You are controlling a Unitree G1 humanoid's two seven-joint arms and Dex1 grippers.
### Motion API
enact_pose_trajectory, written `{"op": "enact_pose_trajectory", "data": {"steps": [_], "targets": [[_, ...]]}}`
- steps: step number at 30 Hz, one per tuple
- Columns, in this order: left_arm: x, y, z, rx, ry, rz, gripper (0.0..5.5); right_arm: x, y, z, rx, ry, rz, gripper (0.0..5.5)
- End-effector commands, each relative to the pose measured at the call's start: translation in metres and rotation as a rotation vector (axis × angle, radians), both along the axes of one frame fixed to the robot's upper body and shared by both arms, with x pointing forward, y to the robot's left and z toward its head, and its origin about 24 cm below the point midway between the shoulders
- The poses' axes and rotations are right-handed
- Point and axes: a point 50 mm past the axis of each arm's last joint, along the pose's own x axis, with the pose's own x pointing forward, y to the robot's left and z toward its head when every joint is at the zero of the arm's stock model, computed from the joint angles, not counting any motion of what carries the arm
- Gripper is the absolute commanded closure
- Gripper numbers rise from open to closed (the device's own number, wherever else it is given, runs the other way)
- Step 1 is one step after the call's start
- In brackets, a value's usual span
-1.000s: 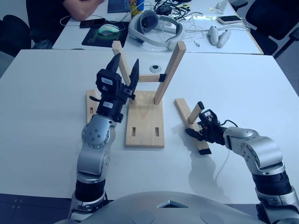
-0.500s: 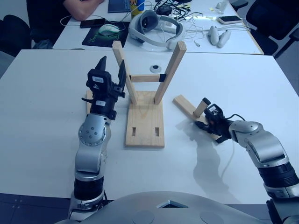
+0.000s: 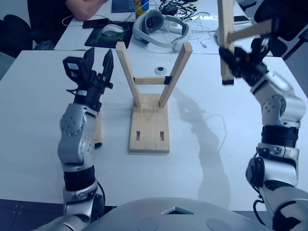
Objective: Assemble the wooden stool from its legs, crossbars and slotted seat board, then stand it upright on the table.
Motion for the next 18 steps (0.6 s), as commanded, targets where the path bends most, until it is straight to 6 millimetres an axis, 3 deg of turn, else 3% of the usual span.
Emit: {"op": "enact_pose_trajectory", "data": {"steps": [1,5,10,18], "targets": [[0.016,0.002,0.024,-0.121,0.004,-0.292,2.97,0.002,0.018,0.027,0.144,-0.112,0.193,3.43],[0.02,0.007,0.041,-0.21,0.059,-0.583,2.97,-0.004,0.03,0.041,0.186,-0.137,0.375,3.43],[0.018,0.002,0.058,-0.263,0.107,-0.84,2.97,-0.025,0.049,0.036,0.197,-0.06,0.672,3.43],[0.024,-0.016,0.07,-0.204,0.184,-1.069,1.82,-0.052,0.08,0.023,0.31,0.065,0.961,3.43]]}}
